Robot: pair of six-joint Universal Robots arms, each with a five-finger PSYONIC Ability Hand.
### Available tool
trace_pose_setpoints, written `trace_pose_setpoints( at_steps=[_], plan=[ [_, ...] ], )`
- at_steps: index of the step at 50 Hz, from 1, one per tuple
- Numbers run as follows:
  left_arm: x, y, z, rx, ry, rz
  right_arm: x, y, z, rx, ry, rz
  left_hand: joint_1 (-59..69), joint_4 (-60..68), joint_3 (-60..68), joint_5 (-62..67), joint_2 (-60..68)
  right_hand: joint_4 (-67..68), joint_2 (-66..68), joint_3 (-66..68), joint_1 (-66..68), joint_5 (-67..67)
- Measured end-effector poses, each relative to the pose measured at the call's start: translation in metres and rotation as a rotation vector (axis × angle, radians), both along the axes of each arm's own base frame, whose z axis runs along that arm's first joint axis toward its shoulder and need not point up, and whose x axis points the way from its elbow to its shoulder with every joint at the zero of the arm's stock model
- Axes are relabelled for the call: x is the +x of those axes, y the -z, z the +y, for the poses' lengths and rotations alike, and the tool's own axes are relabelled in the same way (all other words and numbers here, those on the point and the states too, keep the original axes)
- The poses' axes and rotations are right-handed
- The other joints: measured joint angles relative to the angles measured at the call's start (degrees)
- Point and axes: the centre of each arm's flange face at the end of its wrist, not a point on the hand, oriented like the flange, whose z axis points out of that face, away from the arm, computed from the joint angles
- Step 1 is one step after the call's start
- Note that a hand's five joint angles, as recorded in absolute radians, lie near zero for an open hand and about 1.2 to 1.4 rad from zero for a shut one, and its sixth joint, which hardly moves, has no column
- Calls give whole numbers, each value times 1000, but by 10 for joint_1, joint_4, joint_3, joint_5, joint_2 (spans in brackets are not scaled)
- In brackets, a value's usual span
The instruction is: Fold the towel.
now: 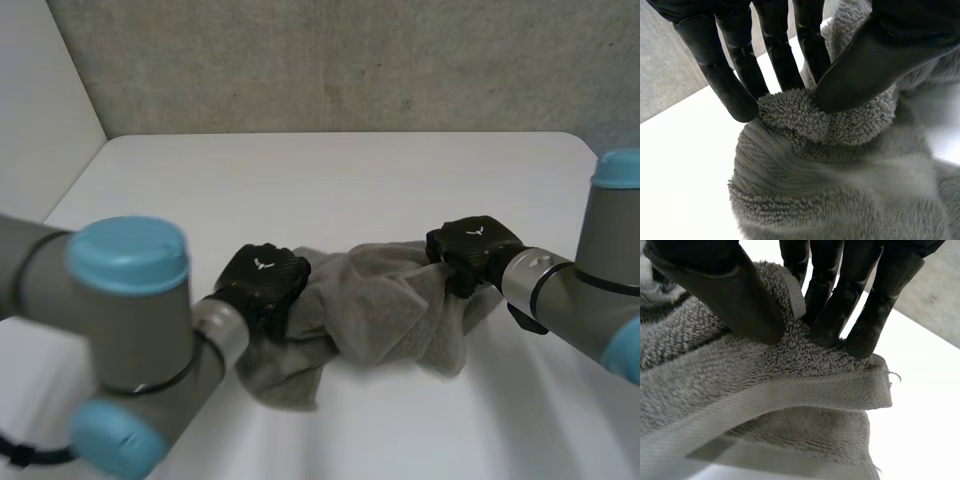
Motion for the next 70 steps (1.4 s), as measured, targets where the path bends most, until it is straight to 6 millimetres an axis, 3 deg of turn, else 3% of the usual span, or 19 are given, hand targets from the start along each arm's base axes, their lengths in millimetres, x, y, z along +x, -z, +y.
trace_pose_setpoints(
  at_steps=[6, 7, 11, 14, 16, 20, 25, 29, 34, 37, 46, 49, 52, 53, 55, 60, 64, 67, 70],
  plan=[
    [28, -14, 52, 11, 38, 1, 1, -14, 27, 17, -108, 47, -41, -88, -94, -56, -47, 1, 0, 0, 0, 0],
    [32, -13, 61, 18, 47, -3, 0, -14, 31, 20, -122, 61, -81, -130, -135, -98, -88, 1, 0, 0, 0, 0],
    [43, -4, 90, 59, 94, -44, -2, -12, 38, 25, -156, 109, -494, -542, -541, -505, -493, 1, 0, 0, 0, 0],
    [45, -1, 101, 82, 119, -69, -2, -10, 39, 26, -163, 123, -634, -684, -696, -665, -634, 1, 0, 0, 0, 0],
    [44, -2, 103, 87, 128, -76, -2, -9, 39, 27, -164, 128, -643, -692, -711, -688, -651, 1, 0, 0, 0, 0],
    [37, -15, 92, 59, 117, -53, -2, -6, 38, 32, -162, 130, -647, -692, -716, -696, -656, 1, 0, 0, 2, 0],
    [25, -41, 52, -21, 54, 14, -1, 3, 34, 47, -160, 132, -648, -692, -716, -696, -656, 1, 0, 0, 2, 0],
    [14, -45, 18, -45, 13, 31, -1, 10, 32, 60, -160, 134, -648, -692, -717, -696, -656, 1, 0, 0, 2, 0],
    [-2, -29, -15, -24, -9, 14, 0, 18, 31, 79, -160, 138, -648, -692, -716, -690, -656, 1, 0, 0, 3, 0],
    [-13, -9, -32, 16, -11, -15, 0, 22, 31, 89, -161, 141, -648, -692, -716, -687, -656, 1, 0, 0, 4, 0],
    [-31, 33, -45, 150, 46, -82, -2, 28, 26, 105, -152, 145, -633, -677, -695, -660, -637, 1, 0, 3, 5, 0],
    [-35, 38, -45, 181, 79, -85, -2, 27, 25, 100, -151, 145, -493, -546, -563, -527, -511, 1, 0, 3, 5, 0],
    [-39, 38, -45, 196, 104, -80, -1, 25, 22, 89, -151, 144, -207, -252, -268, -259, -221, 3, 0, 3, 5, 0],
    [-40, 35, -46, 193, 111, -74, -1, 23, 21, 80, -152, 142, -70, -97, -126, -123, -82, 4, 0, 3, 5, 0],
    [-41, 31, -48, 182, 113, -65, 1, 19, 18, 62, -152, 137, 2, -18, -35, -25, 6, 4, 0, 3, 5, 0],
    [-48, -5, -65, 59, 79, 0, 10, -5, -3, -66, -136, 92, 3, -1, 2, -9, 14, 4, 0, 3, 6, 0],
    [-52, -64, -91, -152, -9, 111, 16, -49, -37, -297, -48, -22, 3, -1, 3, -9, 16, 4, 9, 3, 8, 0],
    [-49, -129, -107, -369, -106, 249, 12, -116, -62, -596, 91, -207, 5, -1, 4, -9, 16, 4, 10, 3, 8, 0],
    [-40, -192, -109, -568, -185, 402, 1, -183, -62, -843, 194, -404, 5, -1, 4, -9, 17, 4, 10, 3, 8, 0]
  ],
)
